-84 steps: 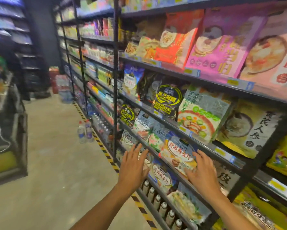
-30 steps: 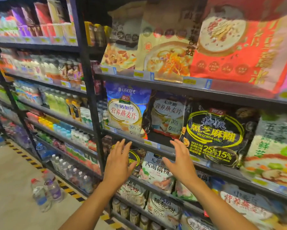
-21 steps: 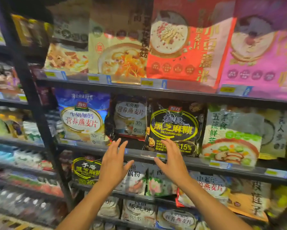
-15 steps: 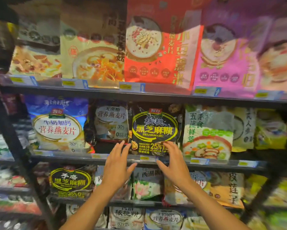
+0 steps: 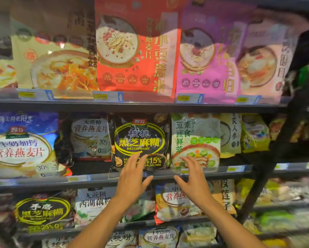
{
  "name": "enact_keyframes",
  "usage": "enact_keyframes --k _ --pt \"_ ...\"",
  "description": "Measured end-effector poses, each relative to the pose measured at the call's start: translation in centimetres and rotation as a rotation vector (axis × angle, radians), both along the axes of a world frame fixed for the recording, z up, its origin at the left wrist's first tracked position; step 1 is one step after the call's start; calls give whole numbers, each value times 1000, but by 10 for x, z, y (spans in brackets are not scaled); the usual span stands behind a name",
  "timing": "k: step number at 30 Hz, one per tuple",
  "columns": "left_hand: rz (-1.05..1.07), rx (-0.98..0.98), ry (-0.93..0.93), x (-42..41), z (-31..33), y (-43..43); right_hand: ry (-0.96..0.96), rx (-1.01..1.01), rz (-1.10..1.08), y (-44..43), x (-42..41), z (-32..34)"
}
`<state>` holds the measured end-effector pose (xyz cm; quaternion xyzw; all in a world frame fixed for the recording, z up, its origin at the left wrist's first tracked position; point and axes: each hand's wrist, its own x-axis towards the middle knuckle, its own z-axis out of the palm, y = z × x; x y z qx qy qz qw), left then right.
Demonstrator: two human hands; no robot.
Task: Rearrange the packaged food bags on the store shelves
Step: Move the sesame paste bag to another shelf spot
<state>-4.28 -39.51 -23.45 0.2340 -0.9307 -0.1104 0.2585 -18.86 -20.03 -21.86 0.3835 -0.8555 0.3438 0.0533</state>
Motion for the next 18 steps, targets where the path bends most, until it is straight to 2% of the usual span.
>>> enact_keyframes --k 18 --pt "-44 36 -23 -57 -4 19 16 -9 -60 27 -55 -14"
